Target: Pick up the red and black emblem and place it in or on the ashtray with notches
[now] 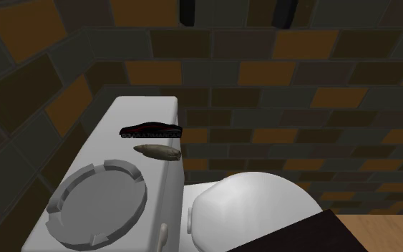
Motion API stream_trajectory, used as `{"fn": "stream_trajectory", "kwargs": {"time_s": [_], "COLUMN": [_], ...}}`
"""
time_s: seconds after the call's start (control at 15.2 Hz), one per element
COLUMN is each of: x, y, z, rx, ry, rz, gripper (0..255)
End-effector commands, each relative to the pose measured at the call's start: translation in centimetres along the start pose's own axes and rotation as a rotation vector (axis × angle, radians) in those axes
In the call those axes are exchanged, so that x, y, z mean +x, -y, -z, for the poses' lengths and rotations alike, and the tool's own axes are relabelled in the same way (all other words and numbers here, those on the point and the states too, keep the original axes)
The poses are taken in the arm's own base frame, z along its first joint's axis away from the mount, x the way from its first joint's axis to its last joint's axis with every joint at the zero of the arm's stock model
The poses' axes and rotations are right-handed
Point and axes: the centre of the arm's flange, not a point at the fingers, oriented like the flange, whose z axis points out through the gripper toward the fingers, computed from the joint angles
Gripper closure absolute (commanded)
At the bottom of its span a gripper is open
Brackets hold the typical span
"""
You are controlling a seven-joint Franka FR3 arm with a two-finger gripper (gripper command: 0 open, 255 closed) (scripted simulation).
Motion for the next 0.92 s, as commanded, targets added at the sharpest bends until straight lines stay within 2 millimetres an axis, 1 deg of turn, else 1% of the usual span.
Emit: {"fn": "stream_trajectory", "kwargs": {"time_s": [0.0,0.4,0.59,0.86], "x": [0.0,6.4,9.6,13.7], "y": [0.0,-1.3,-1.3,-0.8], "z": [0.0,-4.8,-7.3,-10.7], "rx": [0.000,-0.041,-0.062,-0.089], "ry": [0.000,0.032,0.048,0.069], "rz": [0.000,0.268,0.402,0.581], "gripper": [0,0,0,0]}}
